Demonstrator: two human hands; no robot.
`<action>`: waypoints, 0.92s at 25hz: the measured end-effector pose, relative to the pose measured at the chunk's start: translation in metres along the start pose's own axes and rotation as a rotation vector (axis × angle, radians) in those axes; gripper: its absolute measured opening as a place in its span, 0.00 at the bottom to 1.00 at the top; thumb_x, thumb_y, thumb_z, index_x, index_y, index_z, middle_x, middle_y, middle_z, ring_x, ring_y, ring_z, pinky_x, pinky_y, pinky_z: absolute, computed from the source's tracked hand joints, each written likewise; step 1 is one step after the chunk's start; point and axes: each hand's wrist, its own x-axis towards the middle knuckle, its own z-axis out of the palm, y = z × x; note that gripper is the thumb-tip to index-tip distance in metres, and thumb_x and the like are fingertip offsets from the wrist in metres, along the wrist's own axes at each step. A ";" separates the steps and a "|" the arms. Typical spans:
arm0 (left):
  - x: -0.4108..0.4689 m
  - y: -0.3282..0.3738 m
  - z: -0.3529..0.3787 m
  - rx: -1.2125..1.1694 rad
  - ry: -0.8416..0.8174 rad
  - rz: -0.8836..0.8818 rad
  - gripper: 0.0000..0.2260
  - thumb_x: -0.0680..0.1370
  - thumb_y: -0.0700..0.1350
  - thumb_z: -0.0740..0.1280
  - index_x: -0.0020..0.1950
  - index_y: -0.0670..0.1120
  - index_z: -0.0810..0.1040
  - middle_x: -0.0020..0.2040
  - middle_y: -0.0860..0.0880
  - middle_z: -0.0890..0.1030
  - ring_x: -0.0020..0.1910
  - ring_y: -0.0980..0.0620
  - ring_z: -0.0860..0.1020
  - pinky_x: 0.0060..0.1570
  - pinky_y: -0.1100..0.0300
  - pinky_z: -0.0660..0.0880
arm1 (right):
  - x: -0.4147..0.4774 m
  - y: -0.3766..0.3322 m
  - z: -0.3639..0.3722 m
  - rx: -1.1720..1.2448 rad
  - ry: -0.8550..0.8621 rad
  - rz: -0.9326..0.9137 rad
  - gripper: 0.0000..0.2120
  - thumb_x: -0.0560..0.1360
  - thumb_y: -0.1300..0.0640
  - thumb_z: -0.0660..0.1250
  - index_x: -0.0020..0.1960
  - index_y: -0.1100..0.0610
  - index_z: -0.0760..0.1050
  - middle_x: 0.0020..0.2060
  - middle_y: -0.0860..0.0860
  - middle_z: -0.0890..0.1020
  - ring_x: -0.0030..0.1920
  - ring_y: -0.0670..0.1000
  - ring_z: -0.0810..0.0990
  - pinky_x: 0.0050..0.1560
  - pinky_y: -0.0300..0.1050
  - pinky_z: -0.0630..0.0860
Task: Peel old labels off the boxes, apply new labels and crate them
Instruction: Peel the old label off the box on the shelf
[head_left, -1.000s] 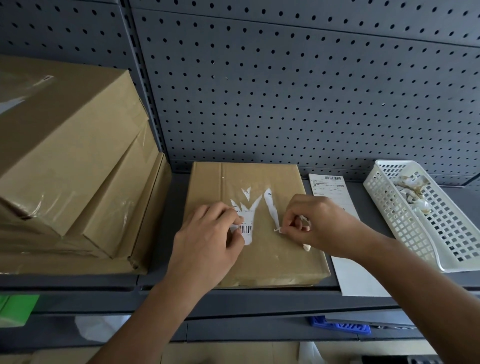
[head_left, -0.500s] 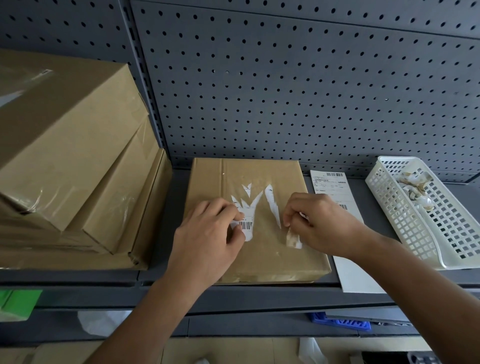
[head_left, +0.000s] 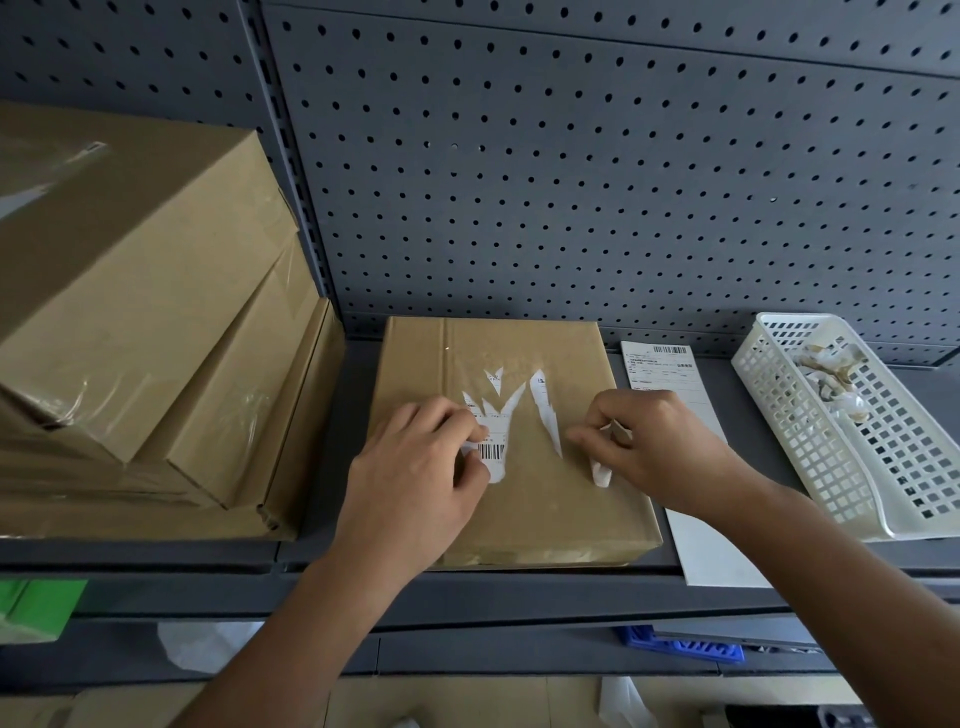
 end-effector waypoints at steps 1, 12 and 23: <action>0.000 0.000 0.000 0.004 0.002 -0.001 0.08 0.78 0.52 0.62 0.55 0.57 0.78 0.55 0.63 0.75 0.56 0.60 0.72 0.40 0.65 0.68 | 0.000 0.002 -0.001 0.011 -0.026 -0.005 0.09 0.75 0.55 0.72 0.38 0.56 0.77 0.32 0.44 0.78 0.36 0.44 0.76 0.36 0.33 0.69; 0.000 0.000 0.001 0.020 -0.012 -0.001 0.09 0.77 0.53 0.60 0.55 0.58 0.77 0.56 0.63 0.74 0.56 0.60 0.71 0.39 0.64 0.69 | 0.018 -0.023 -0.013 -0.057 -0.310 0.176 0.05 0.73 0.56 0.73 0.39 0.52 0.80 0.34 0.46 0.82 0.29 0.41 0.81 0.40 0.40 0.80; 0.000 0.000 0.002 0.008 -0.003 0.006 0.09 0.77 0.53 0.61 0.55 0.57 0.77 0.56 0.63 0.75 0.55 0.60 0.71 0.39 0.64 0.69 | 0.018 -0.027 -0.017 -0.004 -0.313 0.200 0.04 0.74 0.59 0.71 0.40 0.54 0.80 0.34 0.47 0.83 0.28 0.45 0.82 0.40 0.46 0.82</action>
